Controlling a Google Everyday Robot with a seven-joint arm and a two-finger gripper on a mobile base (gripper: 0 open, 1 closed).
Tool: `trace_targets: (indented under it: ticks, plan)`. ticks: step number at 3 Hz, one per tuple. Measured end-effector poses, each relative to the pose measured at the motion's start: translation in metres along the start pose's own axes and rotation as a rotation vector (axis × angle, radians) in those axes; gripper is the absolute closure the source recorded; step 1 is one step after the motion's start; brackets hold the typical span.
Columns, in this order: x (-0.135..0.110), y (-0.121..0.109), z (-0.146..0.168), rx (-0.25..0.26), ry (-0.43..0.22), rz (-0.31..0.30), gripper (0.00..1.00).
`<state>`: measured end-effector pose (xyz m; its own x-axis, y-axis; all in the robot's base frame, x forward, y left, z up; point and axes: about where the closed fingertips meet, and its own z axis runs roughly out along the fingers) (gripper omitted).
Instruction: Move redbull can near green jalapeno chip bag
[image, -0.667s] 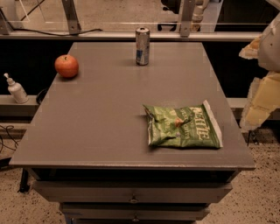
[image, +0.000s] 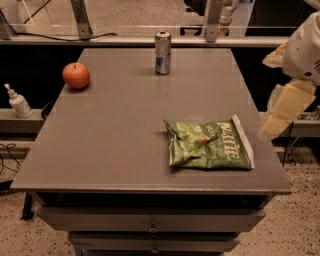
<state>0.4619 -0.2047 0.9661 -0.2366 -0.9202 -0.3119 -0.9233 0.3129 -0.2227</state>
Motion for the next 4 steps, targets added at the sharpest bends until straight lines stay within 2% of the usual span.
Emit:
trace_targets:
  ticks: [1, 2, 3, 4]
  plan:
    - [-0.035, -0.034, 0.033, -0.036, -0.136, 0.03, 0.0]
    - [-0.073, -0.077, 0.067, -0.045, -0.25, 0.062, 0.0]
    - [-0.113, -0.124, 0.095, -0.029, -0.36, 0.104, 0.0]
    - [-0.148, -0.169, 0.108, 0.007, -0.462, 0.151, 0.0]
